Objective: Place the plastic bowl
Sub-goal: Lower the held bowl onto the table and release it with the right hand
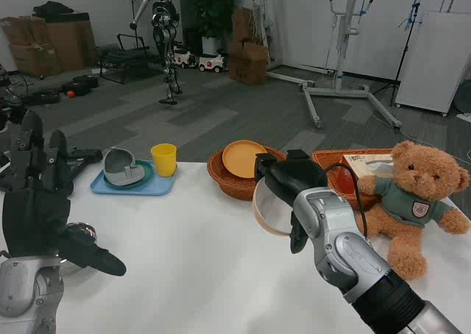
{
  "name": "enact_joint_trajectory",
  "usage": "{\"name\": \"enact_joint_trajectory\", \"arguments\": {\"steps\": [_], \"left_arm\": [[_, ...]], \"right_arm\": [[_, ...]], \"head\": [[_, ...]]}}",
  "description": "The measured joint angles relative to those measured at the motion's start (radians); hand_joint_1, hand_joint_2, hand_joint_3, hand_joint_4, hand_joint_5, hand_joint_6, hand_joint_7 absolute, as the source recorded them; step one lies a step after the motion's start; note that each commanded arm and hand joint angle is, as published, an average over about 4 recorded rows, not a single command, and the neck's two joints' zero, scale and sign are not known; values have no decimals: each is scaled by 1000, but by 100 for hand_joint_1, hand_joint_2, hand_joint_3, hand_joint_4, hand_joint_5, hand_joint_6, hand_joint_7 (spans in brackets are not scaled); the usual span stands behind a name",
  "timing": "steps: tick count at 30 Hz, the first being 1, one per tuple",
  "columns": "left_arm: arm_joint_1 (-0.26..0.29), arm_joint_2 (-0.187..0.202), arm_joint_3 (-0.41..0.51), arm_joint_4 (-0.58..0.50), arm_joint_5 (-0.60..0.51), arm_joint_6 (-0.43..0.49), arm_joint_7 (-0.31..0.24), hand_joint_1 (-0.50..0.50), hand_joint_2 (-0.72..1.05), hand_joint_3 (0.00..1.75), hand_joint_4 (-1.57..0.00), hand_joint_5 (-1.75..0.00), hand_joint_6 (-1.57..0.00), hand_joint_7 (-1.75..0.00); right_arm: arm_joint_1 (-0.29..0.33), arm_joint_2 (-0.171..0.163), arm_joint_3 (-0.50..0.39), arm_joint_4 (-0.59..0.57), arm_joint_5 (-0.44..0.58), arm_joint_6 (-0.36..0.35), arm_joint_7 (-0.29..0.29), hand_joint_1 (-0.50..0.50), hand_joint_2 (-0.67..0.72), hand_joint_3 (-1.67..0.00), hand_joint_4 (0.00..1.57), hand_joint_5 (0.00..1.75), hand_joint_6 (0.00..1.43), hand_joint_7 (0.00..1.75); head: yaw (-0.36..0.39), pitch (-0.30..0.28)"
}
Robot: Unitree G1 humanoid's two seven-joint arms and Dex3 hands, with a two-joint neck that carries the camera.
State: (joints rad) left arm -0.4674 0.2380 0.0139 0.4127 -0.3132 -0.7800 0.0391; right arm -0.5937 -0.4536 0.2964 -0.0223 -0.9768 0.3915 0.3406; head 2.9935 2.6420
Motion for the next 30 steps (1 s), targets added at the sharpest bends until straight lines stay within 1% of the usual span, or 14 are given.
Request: {"name": "enact_joint_trajectory", "arguments": {"steps": [3, 6, 8, 12, 14, 16, 19, 23, 27, 30], "left_arm": [[0, 0, -2, 8, -4, 0, 0, -50, -72, 4, 0, 0, 0, 0], [0, 0, -3, 15, -7, -1, 0, -50, -72, 2, 0, 0, 0, 0], [0, 0, -4, 15, -7, -1, 0, -50, -72, 7, 0, 0, 0, 0], [0, 0, -4, 15, -7, -1, 0, -50, -72, 0, 0, 0, 0, 0], [0, 0, -4, 15, -8, -1, 0, -50, -72, 4, 0, 0, 0, 0], [0, 0, -4, 15, -9, -1, 0, -50, -72, 4, 0, 0, 0, 0], [0, 0, -5, 15, -9, -1, 0, -50, -72, 0, 0, 0, 0, 0], [0, 0, -5, 15, -9, -1, 0, -50, -72, 7, 0, 0, 0, 0], [0, 0, -6, 15, -9, -1, 0, -50, -72, 0, 0, 0, 0, 0], [0, 0, -6, 15, -10, -1, 0, -50, -72, 7, 0, 0, 0, 0]], "right_arm": [[0, 1, 0, 0, 12, 0, 4, -17, -29, -71, 157, 126, 123, 140], [0, 4, 0, 0, 22, 0, 10, -17, -29, -71, 157, 126, 123, 140], [0, 5, 0, 0, 22, 0, 10, -17, -29, -71, 157, 126, 123, 140], [0, 7, 1, 0, 22, -1, 10, -17, -29, -71, 157, 126, 123, 140], [0, 7, 1, 0, 22, -1, 10, -17, -29, -71, 157, 126, 123, 140], [0, 7, 1, 0, 22, -1, 10, -17, -29, -71, 157, 126, 123, 140], [0, 7, 1, 0, 22, -1, 10, -17, -29, -71, 157, 126, 123, 140], [1, 7, 1, 0, 22, -1, 10, -17, -29, -71, 157, 126, 121, 141], [3, 7, 1, 0, 22, -1, 10, -17, -29, -71, 157, 126, 123, 141], [3, 7, 1, 0, 22, -1, 10, -17, -29, -71, 157, 126, 123, 140]], "head": [[2, -17], [3, -16], [2, -12], [0, -8], [-1, -9], [-2, -11], [-3, -13], [-1, -12], [-2, -10], [-2, -9]]}}
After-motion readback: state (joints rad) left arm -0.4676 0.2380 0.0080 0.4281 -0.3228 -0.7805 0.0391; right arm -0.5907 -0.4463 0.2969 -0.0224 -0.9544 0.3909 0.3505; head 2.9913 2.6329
